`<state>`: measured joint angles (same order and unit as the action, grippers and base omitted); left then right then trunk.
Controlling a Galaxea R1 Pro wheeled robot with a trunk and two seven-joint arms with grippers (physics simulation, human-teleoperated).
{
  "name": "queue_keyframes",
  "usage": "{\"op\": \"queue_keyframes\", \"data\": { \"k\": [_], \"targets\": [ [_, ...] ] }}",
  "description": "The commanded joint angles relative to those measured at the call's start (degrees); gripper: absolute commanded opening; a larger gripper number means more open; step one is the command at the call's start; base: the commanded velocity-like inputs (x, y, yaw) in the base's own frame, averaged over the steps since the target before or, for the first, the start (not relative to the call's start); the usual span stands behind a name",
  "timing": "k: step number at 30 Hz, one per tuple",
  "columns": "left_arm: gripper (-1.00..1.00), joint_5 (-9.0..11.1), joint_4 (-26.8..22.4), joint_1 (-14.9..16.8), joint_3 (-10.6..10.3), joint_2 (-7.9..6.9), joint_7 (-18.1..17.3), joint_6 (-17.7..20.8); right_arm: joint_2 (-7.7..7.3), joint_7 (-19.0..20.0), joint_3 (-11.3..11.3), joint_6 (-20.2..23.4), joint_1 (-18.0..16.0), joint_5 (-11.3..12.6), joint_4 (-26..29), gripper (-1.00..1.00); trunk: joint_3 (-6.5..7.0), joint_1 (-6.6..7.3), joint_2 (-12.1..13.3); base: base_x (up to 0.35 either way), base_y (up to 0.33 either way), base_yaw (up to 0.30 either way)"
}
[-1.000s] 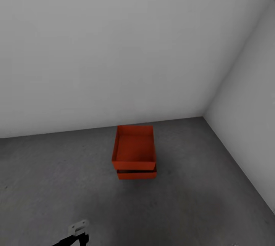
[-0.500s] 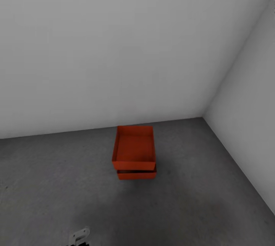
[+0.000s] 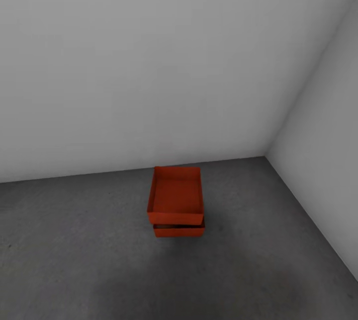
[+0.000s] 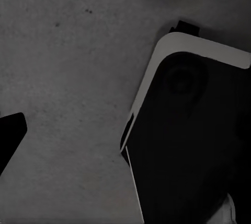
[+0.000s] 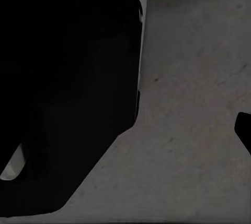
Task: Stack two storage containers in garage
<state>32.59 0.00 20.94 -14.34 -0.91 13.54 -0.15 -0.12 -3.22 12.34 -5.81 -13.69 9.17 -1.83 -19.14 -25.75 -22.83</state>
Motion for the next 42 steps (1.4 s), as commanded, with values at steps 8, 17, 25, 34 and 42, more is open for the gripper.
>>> {"op": "queue_keyframes", "data": {
  "k": [8, 17, 25, 34, 42],
  "targets": [
    [1.00, 0.27, -0.13, -0.18, -0.52, -0.14, 0.17, -0.10, 0.46, -0.07, 0.49, -0.51, 0.52, 0.59, -0.19, 1.00, 0.64, -0.03, -0.09, 0.000, 0.000, 0.010],
    [1.00, 0.30, -0.17, -0.20, -0.51, -0.09, 0.17, -0.11, 0.48, -0.03, 0.49, -0.52, 0.59, 0.56, -0.19, 1.00, 1.45, -0.03, -0.09, 0.000, 0.000, 0.000],
    [1.00, 0.21, -0.18, -0.20, -0.51, -0.08, 0.17, -0.11, 0.47, -0.03, 0.45, -0.52, 0.59, 0.57, -0.19, 1.00, 2.18, -0.03, -0.09, 0.000, 0.000, 0.000],
    [1.00, 0.21, -0.18, -0.20, -0.51, -0.08, 0.17, -0.11, 0.49, -0.08, 0.49, -0.52, 1.23, 0.61, -0.19, 1.00, 2.99, -0.03, -0.09, 0.000, 0.000, 0.000],
    [1.00, 0.22, -0.18, -0.20, -0.51, -0.05, 0.17, -0.11, 0.47, -0.04, 0.49, -0.60, 1.29, 0.61, -0.19, 1.00, 3.71, -0.03, -0.09, 0.000, 0.000, 0.000]
  ]
}}
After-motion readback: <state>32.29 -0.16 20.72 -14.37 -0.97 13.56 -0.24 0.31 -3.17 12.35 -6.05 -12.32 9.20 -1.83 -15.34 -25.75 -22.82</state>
